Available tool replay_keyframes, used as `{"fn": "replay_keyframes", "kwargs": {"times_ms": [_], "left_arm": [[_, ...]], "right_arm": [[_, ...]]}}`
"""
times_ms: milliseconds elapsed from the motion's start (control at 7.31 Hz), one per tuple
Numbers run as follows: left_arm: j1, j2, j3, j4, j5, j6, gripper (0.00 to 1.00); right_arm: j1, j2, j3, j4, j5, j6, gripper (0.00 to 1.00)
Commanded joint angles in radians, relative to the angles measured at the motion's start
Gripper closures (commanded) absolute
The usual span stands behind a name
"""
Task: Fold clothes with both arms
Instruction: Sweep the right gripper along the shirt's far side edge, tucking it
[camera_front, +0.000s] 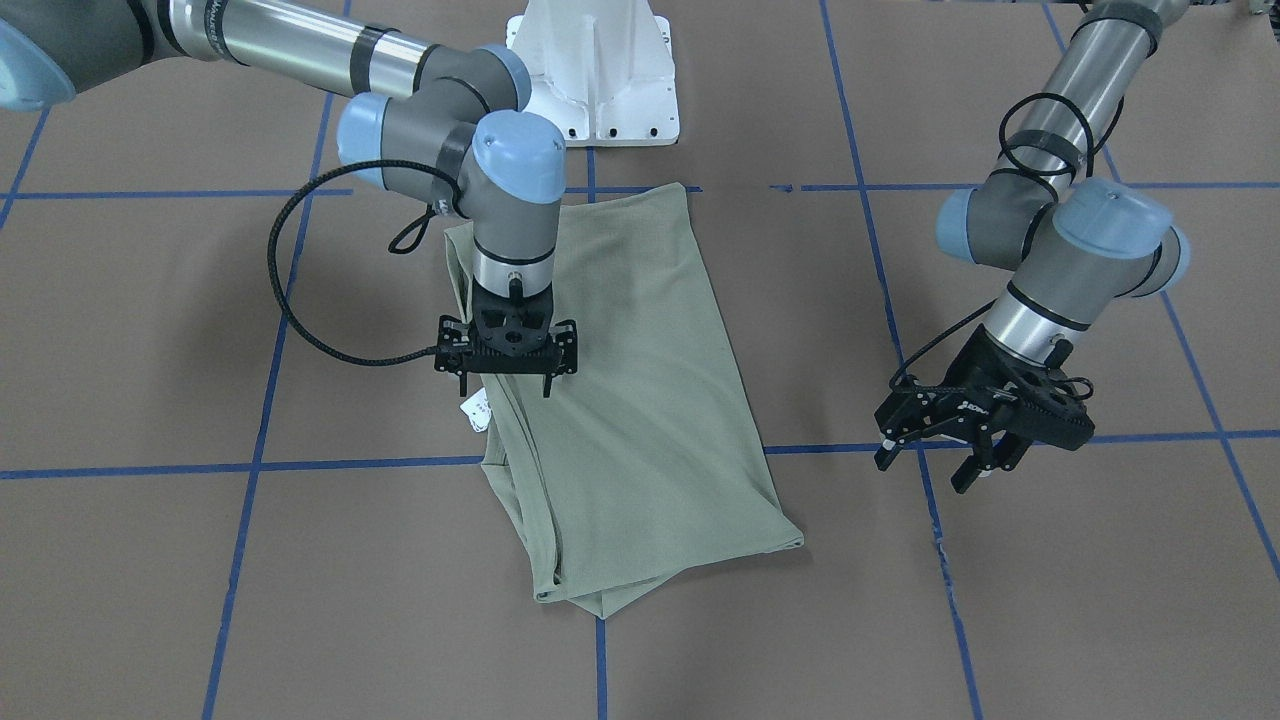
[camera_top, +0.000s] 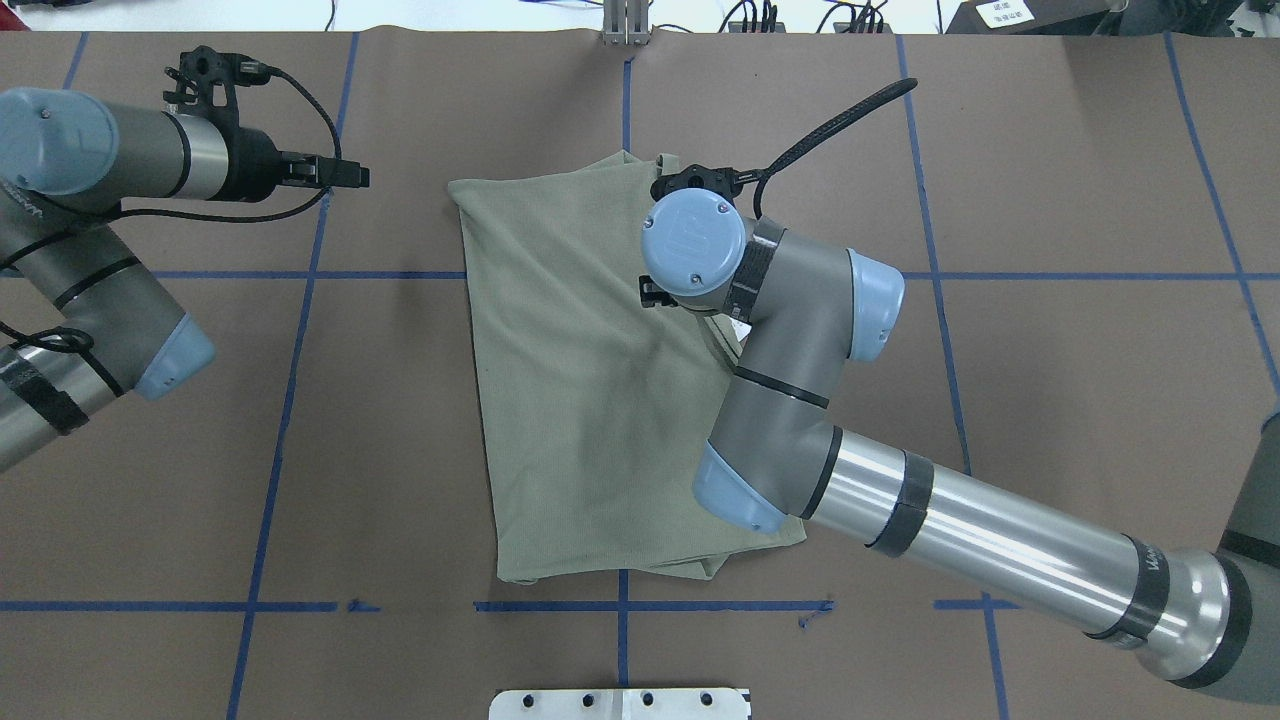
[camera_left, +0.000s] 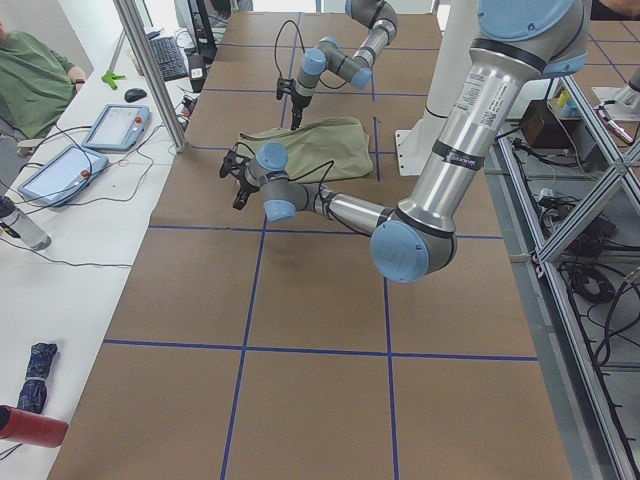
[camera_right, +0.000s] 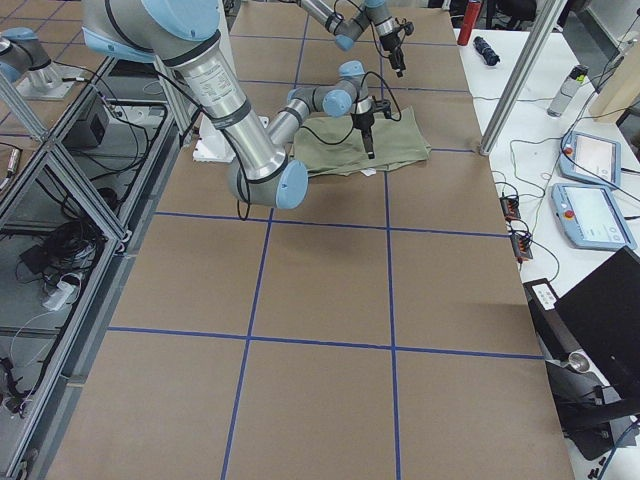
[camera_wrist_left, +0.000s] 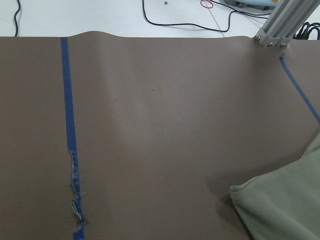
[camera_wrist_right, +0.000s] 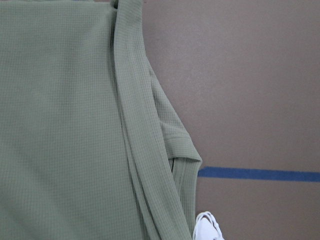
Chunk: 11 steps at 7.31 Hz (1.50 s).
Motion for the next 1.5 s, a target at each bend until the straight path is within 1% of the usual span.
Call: {"fn": "replay_keyframes", "kwargs": {"times_ms": [0, 137, 274, 684, 821, 957, 1368], "left_arm": [[0.002, 0.0, 0.0, -0.003, -0.001, -0.001, 0.0], [0.007, 0.001, 0.001, -0.003, 0.0, -0.001, 0.0], [0.007, 0.0, 0.002, -0.003, 0.0, -0.001, 0.0], [0.01, 0.0, 0.002, -0.003, 0.0, -0.001, 0.0], [0.01, 0.0, 0.003, -0.003, 0.0, -0.001, 0.0], [0.01, 0.0, 0.003, -0.003, -0.001, -0.001, 0.0], [0.013, -0.002, 0.002, -0.003, 0.0, -0.001, 0.0]], "right_arm": [[0.004, 0.002, -0.062, 0.018, 0.002, -0.025, 0.0], [0.004, 0.005, -0.062, -0.034, 0.005, -0.058, 0.0], [0.004, 0.002, -0.062, -0.048, 0.011, -0.065, 0.0], [0.001, 0.004, -0.062, -0.05, 0.013, -0.066, 0.0], [0.013, -0.003, -0.062, -0.06, 0.013, -0.104, 0.0], [0.042, -0.009, -0.062, -0.112, 0.022, -0.159, 0.0], [0.122, -0.079, -0.058, -0.105, 0.03, -0.267, 0.0]]}}
